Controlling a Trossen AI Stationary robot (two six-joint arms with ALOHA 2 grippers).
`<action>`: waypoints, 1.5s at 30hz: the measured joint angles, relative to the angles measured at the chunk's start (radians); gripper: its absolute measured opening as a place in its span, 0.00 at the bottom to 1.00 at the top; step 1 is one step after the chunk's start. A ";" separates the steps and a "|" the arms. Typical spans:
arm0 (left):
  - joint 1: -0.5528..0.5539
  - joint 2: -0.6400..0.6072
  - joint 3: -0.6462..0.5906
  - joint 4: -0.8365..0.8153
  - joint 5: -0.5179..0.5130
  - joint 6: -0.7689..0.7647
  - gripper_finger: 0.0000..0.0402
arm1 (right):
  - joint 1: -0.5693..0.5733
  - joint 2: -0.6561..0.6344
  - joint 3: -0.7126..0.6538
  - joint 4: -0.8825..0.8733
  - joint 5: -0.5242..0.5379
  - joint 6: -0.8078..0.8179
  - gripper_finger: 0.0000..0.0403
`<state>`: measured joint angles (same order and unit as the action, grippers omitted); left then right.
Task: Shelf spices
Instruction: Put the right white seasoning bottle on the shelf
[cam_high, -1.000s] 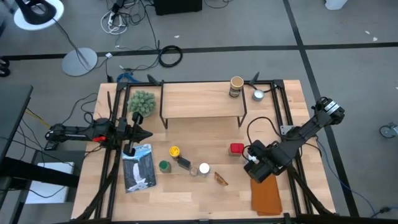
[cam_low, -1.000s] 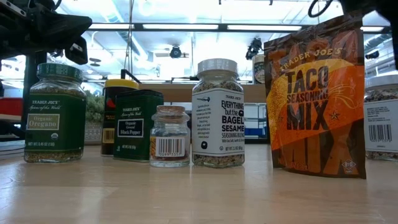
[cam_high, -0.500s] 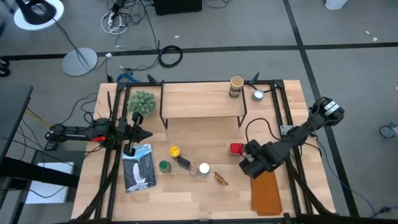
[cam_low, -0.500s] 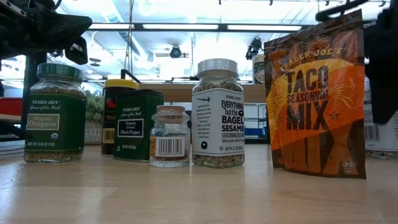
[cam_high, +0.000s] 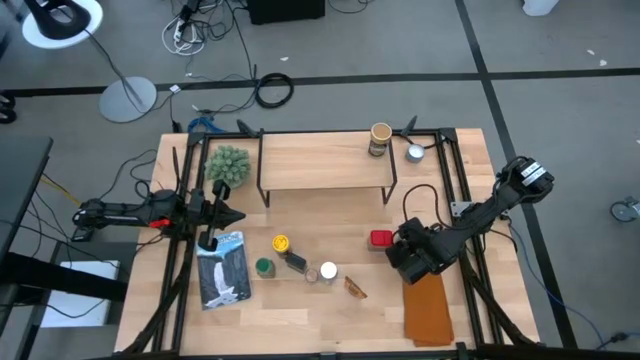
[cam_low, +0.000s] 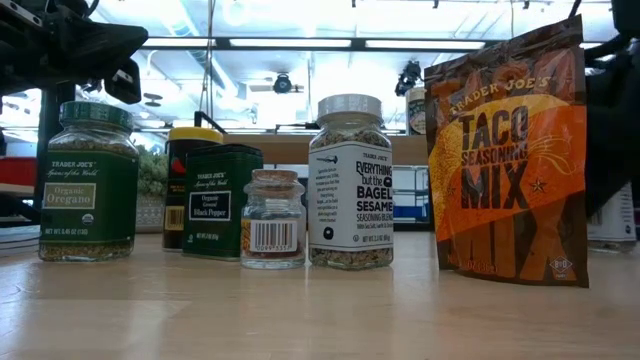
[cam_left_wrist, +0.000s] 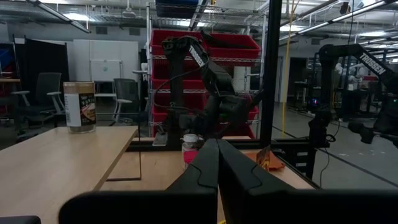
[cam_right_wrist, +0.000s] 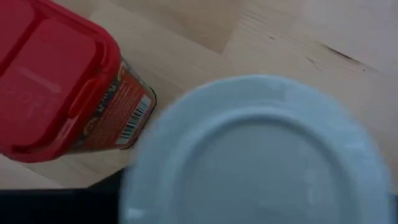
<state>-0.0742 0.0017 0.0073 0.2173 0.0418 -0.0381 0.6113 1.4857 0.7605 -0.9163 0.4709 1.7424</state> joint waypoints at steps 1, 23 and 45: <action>0.000 0.000 0.000 0.000 0.000 0.000 0.01 | 0.002 0.000 0.000 -0.002 0.002 0.004 0.50; 0.000 0.000 0.000 0.000 0.000 0.000 0.01 | 0.200 -0.004 0.645 -0.326 0.094 -0.811 0.48; 0.000 0.000 0.000 0.000 0.000 0.000 0.01 | -0.189 0.000 0.663 0.163 -0.012 -1.313 0.48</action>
<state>-0.0738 0.0017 0.0072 0.2173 0.0422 -0.0380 0.4228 1.4860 1.4231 -0.7529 0.4587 0.4291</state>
